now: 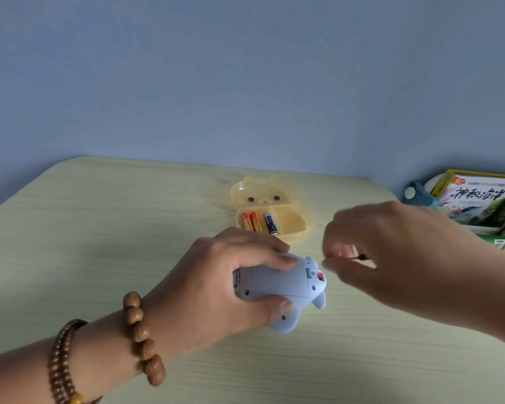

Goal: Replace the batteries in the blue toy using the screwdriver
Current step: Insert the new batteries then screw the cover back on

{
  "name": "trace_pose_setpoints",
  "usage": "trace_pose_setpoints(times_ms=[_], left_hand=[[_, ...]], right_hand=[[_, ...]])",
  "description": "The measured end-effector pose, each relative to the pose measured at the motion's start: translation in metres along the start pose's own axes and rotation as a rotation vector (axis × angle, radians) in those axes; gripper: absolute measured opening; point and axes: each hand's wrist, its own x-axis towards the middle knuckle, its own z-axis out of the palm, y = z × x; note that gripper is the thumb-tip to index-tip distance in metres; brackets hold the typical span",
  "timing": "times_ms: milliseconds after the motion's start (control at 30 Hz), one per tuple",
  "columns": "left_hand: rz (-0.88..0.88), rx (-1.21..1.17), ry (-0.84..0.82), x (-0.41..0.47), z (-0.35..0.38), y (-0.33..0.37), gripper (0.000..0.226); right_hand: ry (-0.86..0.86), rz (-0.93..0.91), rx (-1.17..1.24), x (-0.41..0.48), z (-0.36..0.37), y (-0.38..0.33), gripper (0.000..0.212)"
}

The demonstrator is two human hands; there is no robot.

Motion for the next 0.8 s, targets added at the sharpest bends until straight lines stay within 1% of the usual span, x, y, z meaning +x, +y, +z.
trace_pose_setpoints(times_ms=[100, 200, 300, 367, 433, 633, 800], left_hand=[[-0.003, 0.02, -0.001, 0.0, -0.001, -0.001, 0.045], [-0.009, 0.033, -0.003, 0.0, -0.002, -0.001, 0.044], [0.003, 0.016, -0.006, -0.001, -0.001, 0.0, 0.042], [0.004, 0.013, -0.005, -0.001, 0.0, -0.001, 0.042], [-0.002, 0.008, -0.005, -0.001, 0.0, -0.001, 0.043], [0.0, 0.004, -0.006, -0.001, 0.0, 0.0, 0.042], [-0.025, -0.014, -0.01, -0.001, 0.0, 0.0, 0.043]], right_hand=[[0.151, 0.239, 0.158, 0.002, 0.016, 0.016, 0.014], [0.159, 0.429, 0.259, 0.005, 0.041, 0.03, 0.015], [0.212, 0.539, 0.332, 0.005, 0.059, 0.038, 0.018], [0.251, 0.583, 0.358, 0.005, 0.065, 0.041, 0.019], [0.253, 0.604, 0.364, 0.007, 0.07, 0.041, 0.019], [0.178, 0.675, 0.36, 0.008, 0.083, 0.039, 0.017], [0.155, 0.642, 0.301, 0.012, 0.084, 0.039, 0.018]])
